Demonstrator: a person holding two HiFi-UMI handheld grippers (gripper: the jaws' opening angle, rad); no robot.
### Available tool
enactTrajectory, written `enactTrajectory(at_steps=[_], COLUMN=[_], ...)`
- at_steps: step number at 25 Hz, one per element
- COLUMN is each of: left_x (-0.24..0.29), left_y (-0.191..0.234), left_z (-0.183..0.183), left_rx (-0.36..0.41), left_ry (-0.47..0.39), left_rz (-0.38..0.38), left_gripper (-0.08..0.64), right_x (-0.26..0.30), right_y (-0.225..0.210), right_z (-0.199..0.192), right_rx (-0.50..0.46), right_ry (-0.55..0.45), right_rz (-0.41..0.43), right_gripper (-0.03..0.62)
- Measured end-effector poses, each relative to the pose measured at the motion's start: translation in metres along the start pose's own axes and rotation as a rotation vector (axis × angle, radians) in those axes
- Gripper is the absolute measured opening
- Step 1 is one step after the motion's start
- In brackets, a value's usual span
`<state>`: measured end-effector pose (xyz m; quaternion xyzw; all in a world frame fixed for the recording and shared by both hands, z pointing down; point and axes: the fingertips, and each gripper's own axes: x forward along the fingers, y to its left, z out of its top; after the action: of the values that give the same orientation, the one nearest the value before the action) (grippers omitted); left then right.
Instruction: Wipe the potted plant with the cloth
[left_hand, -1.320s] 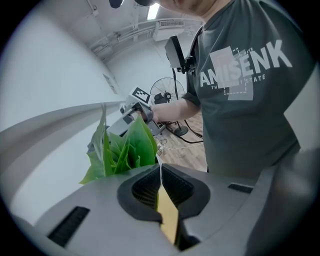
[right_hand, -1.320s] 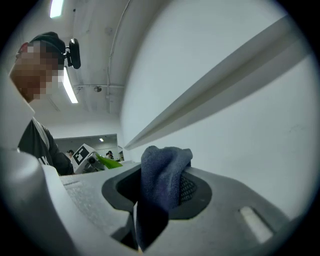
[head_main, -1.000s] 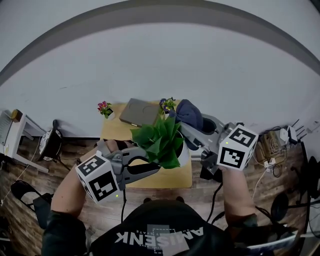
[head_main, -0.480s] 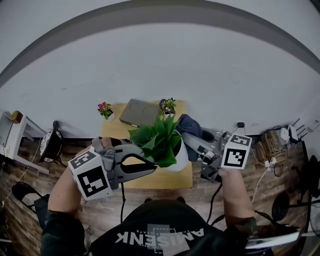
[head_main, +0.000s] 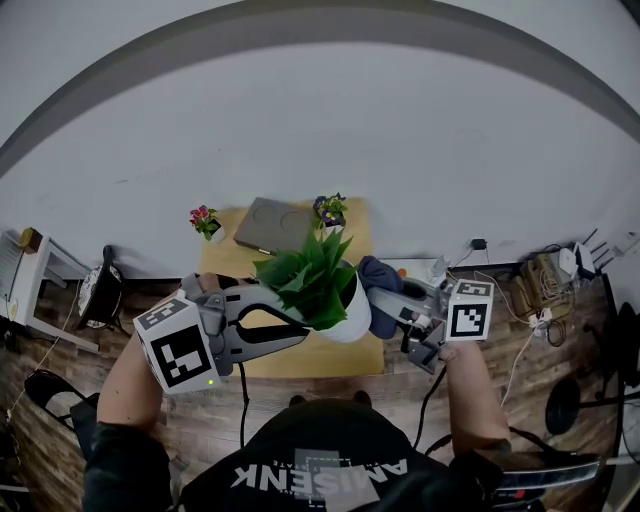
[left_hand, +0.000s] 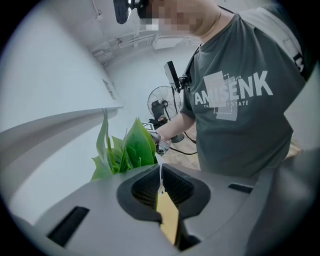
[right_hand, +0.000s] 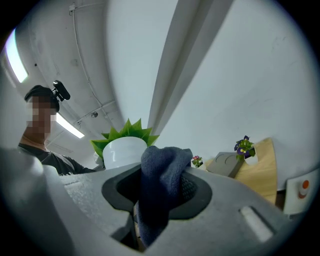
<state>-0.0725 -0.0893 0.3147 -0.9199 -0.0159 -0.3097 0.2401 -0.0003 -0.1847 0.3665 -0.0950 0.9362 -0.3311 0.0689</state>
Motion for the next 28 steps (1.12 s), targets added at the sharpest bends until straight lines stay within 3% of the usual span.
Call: enactTrajectory(at_steps=[5, 8, 15, 21, 28], left_x=[-0.002, -0.004, -0.011, -0.009, -0.001], left_y=[-0.008, -0.008, -0.009, -0.008, -0.008], left_z=[0.012, 0.025, 0.041, 0.038, 0.018], left_rx=[-0.055, -0.08, -0.146, -0.174, -0.219], left_ry=[-0.042, -0.091, -0.17, -0.135, -0.067], left_rz=[-0.071, -0.105, -0.147, -0.131, -0.129], left_gripper=[0.012, 0.012, 0.012, 0.012, 0.012], right_x=[-0.008, -0.005, 0.024, 0.028, 0.022], right_y=[-0.001, 0.008, 0.019, 0.029, 0.022], right_z=[0.012, 0.037, 0.044, 0.037, 0.032], right_rx=[-0.008, -0.015, 0.017, 0.083, 0.111], right_ry=[-0.025, -0.089, -0.072, -0.057, -0.061], right_rz=[0.036, 0.1, 0.274, 0.418, 0.444], right_gripper=[0.126, 0.126, 0.126, 0.126, 0.127])
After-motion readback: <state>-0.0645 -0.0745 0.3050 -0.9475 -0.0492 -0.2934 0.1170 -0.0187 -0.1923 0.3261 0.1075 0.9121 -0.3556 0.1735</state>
